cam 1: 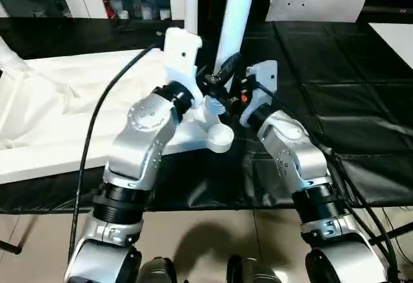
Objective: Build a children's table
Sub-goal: Pick table leg
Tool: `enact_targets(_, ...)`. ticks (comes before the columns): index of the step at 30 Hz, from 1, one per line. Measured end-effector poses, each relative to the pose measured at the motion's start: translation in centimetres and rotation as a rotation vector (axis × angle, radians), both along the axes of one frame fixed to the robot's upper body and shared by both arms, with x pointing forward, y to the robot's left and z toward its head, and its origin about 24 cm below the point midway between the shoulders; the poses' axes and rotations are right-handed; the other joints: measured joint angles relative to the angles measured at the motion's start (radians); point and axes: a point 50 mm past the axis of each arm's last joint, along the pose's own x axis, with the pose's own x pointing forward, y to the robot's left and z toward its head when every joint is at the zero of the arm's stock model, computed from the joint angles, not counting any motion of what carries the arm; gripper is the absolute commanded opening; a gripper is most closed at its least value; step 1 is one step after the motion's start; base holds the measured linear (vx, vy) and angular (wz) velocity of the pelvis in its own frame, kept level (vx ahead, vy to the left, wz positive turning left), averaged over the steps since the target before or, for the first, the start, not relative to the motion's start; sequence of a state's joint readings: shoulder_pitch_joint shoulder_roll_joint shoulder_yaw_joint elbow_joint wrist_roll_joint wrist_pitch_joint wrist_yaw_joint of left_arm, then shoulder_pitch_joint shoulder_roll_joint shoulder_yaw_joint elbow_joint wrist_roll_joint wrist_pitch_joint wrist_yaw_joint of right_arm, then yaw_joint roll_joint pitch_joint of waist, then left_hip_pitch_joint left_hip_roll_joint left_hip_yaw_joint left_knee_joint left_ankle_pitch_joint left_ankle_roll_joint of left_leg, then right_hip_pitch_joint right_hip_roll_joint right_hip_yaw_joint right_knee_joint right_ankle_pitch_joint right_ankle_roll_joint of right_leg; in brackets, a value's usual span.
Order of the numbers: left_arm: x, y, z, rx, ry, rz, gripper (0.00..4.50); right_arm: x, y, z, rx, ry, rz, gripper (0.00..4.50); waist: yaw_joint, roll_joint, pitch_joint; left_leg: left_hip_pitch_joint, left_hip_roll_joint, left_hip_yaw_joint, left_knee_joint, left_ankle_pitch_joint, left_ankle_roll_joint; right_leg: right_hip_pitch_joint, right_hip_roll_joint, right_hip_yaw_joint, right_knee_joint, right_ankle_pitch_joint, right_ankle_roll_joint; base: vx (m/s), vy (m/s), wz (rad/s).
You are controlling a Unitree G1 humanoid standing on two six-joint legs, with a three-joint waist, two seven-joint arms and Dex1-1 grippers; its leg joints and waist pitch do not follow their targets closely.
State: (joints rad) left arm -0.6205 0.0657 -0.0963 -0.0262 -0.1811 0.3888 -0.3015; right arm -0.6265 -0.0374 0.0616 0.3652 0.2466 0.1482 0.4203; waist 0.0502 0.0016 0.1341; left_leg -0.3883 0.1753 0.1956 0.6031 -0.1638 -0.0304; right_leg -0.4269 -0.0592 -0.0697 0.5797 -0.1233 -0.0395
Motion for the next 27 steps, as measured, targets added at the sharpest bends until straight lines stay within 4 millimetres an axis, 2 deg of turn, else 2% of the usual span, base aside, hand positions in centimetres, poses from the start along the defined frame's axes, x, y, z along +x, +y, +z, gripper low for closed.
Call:
enact_targets(1,-0.01,-0.04,-0.03,0.001,0.001,0.0,2.63,0.0,0.02,-0.05,-0.003,0.0,-0.001,1.91,0.0,0.0,0.0,0.0,0.0,0.0,0.0,0.0,0.0,0.0,0.0,0.0,0.0,0.0,0.0,0.0,0.0,0.0)
enact_targets(3,-0.01,-0.13,-0.08,-0.003,0.004,-0.001,2.27,0.0,0.04,-0.05,-0.003,-0.002,-0.001,1.91,0.0,0.0,0.0,0.0,0.0,0.0,0.0,0.0,0.0,0.0,0.0,0.0,0.0,0.0,0.0,0.0,0.0,0.0)
enact_targets(8,0.07,-0.21,-0.24,-0.01,0.015,0.007,1.98,0.01,0.11,-0.2,-0.003,0.0,0.002,1.91,-0.001,0.0,0.0,0.0,0.0,0.0,0.0,0.0,0.0,0.0,0.0,0.0,0.0,0.0,0.0,0.0,0.0,0.0)
enact_targets(21,0.41,-0.23,-0.77,-0.033,0.045,0.03,1.88,0.05,0.18,-0.66,-0.024,0.008,0.001,1.91,-0.001,0.0,0.0,0.0,0.0,0.0,0.0,0.0,0.0,0.0,0.0,0.0,0.0,0.0,0.0,0.0,0.0,0.0)
enact_targets(22,0.41,-0.21,-0.76,-0.035,0.045,0.031,1.88,0.05,0.16,-0.66,-0.026,0.007,0.001,2.26,-0.001,0.0,0.0,0.0,0.0,0.0,0.0,0.0,0.0,0.0,0.0,0.0,0.0,0.0,0.0,0.0,0.0,0.0)
enact_targets(23,0.41,-0.19,-0.74,-0.038,0.045,0.031,1.88,0.06,0.11,-0.64,-0.031,0.002,0.001,2.26,-0.001,0.0,0.0,0.0,0.0,0.0,0.0,0.0,0.0,0.0,0.0,0.0,0.0,0.0,0.0,0.0,0.0,0.0)
enact_targets(24,0.43,-0.08,-0.7,-0.046,0.044,0.033,1.88,0.01,0.16,-0.62,-0.032,-0.003,0.016,2.63,-0.001,0.0,0.0,0.0,0.0,0.0,0.0,0.0,0.0,0.0,0.0,0.0,0.0,0.0,0.0,0.0,0.0,0.0)
enact_targets(27,0.74,0.6,-0.83,-0.056,0.055,0.066,1.88,-0.24,0.57,-0.4,-0.015,-0.013,0.075,2.8,-0.004,0.0,0.0,0.0,0.0,0.0,0.0,0.0,0.0,0.0,0.0,0.0,0.0,0.0,0.0,0.0,0.0,0.0)
